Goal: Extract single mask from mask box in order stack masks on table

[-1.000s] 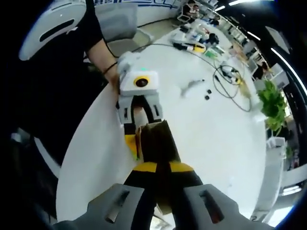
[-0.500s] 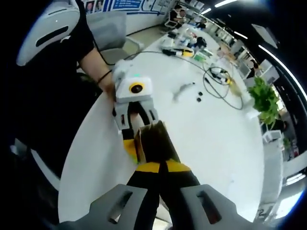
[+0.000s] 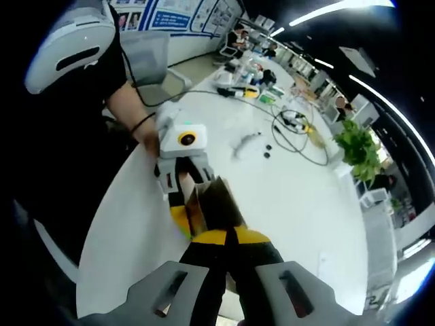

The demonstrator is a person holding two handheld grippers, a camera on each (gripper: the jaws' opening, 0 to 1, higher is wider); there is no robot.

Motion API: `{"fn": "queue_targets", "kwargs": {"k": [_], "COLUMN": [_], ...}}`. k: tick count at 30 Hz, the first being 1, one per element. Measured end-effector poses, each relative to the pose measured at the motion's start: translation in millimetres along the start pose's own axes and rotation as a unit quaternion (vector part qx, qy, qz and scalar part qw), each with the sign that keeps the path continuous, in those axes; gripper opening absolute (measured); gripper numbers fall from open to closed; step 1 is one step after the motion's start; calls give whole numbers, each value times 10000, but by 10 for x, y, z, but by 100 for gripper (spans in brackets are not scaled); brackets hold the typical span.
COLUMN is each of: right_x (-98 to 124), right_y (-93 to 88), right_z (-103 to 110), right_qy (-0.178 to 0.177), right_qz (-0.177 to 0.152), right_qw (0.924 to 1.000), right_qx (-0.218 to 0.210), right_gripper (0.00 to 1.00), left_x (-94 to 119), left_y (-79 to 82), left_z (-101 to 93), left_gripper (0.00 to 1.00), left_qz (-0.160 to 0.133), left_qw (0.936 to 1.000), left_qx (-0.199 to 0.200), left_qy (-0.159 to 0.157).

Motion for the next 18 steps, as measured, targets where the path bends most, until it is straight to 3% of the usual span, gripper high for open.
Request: {"fn": "queue_targets", "kwargs": {"k": [3,12,18], "right_x": [54,149,263], "right_y": [24,40,103], "right_z": [-45,-53,-93], "right_qy": [-147,-432,-937], "right_qz": [-224,-347,-604], "right_qw": [9994,9978,9927], "right_qx": [-232,-355,-453], "right_gripper": [0,0,0], "left_x": [0,5,7], "left_y": [1,-1,-4], "left_z": [-4,-3,-2], "left_gripper": [31,31,31], "left_qz": [4,13,22], "left_qw": [10000,10000,10000], "left_qx": [-11,-17,-28], "left_qy": [3,14,13]}}
Point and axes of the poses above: the point that each gripper's makers call its tool centre point, and the gripper's own axes: x roughly backward along the fingers, z roughly to its left, y roughly out of its top, the point moved 3 cm from there along x, roughly backward along the fingers, and after that the axes turned 4 degrees about -y, right-handed, at the moved point
